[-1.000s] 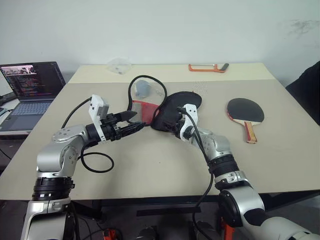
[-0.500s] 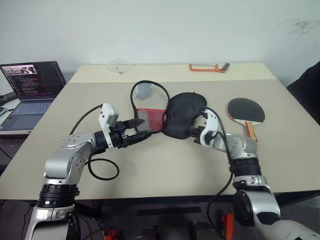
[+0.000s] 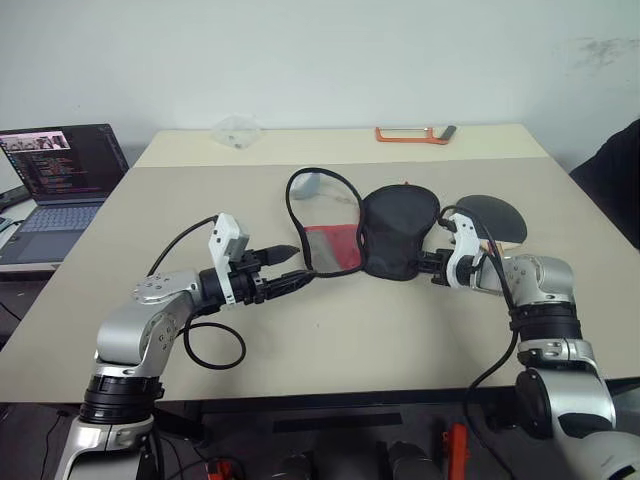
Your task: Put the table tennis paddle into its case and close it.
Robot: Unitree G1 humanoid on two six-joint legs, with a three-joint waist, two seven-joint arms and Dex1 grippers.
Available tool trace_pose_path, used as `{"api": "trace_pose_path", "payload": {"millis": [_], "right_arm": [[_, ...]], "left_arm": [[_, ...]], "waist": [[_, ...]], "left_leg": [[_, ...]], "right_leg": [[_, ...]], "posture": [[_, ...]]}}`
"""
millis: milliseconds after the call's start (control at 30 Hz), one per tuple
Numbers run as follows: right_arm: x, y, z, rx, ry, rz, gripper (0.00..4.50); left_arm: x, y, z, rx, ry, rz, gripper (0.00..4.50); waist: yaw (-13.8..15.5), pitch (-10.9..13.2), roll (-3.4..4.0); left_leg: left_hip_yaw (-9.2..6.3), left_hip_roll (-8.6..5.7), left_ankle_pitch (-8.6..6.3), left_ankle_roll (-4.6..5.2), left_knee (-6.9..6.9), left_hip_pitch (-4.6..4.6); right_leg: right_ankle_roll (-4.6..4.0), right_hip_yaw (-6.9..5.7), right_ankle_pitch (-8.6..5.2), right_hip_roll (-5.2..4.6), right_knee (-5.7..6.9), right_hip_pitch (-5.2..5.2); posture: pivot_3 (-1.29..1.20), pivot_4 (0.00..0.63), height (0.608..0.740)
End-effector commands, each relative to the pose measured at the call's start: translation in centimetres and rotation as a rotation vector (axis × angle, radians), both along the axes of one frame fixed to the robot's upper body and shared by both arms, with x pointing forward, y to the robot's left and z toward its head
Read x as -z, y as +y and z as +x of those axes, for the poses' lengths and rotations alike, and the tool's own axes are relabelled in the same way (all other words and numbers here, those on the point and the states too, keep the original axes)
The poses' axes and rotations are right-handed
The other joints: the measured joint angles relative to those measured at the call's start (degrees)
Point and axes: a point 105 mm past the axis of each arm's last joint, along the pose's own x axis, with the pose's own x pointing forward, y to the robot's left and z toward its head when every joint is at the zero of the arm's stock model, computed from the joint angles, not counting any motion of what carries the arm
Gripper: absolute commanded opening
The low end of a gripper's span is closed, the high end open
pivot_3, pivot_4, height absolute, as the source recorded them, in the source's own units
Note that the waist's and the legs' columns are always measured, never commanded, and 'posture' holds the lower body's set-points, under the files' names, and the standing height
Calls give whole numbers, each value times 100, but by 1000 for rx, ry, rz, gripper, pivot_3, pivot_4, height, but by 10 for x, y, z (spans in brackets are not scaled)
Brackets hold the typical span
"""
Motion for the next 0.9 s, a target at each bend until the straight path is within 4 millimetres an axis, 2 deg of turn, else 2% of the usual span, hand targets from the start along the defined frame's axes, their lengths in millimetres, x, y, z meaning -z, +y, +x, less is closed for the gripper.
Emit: {"api": "trace_pose_path", "payload": {"millis": [33, 67, 200, 367, 533, 733, 900], "right_arm": [[-15, -3, 9, 7, -52, -11, 46], [-16, -5, 11, 17, -53, -7, 46], [-20, -16, 17, 58, -72, -22, 938], [-23, -27, 21, 90, -93, -55, 2653], [-37, -39, 20, 90, -164, -109, 4355], [-68, -58, 6, 67, -373, -231, 4436], [-70, -85, -3, 224, -425, -254, 4436]], "left_arm": [[-11, -5, -3, 23, -47, -8, 3626], [-10, -5, -3, 23, -47, -8, 3626], [-10, -5, -3, 24, -47, -9, 3626], [-10, -7, -3, 28, -47, -12, 3626], [-9, -11, -3, 34, -49, -19, 3626], [-19, -21, -4, 53, -93, -41, 3626], [-22, -35, -9, 121, -147, 17, 3626]], "waist": [[5, 0, 0], [5, 0, 0], [13, 0, 0], [11, 0, 0], [17, 0, 0], [34, 0, 0], [50, 0, -1]], "left_leg": [[0, 0, 0, 0, 0, 0], [0, 0, 0, 0, 0, 0], [0, 0, 0, 0, 0, 0], [1, 1, 0, 0, 0, -1], [1, -1, 0, 0, 1, -2], [-1, 1, -1, 0, 1, -5], [0, 2, -2, 2, 4, -7]], "right_leg": [[0, 0, 0, 0, 0, 0], [0, 0, 0, 1, 0, 0], [0, 0, 0, 1, -1, 0], [0, 1, 0, 1, -2, 0], [0, 1, 0, 2, -2, 0], [1, -2, 0, 1, -4, 0], [3, -2, 0, 0, -5, 3]], "posture": [[0, 150, 740], [0, 150, 740], [0, 150, 740], [0, 150, 740], [0, 150, 740], [0, 150, 740], [0, 150, 740]]}}
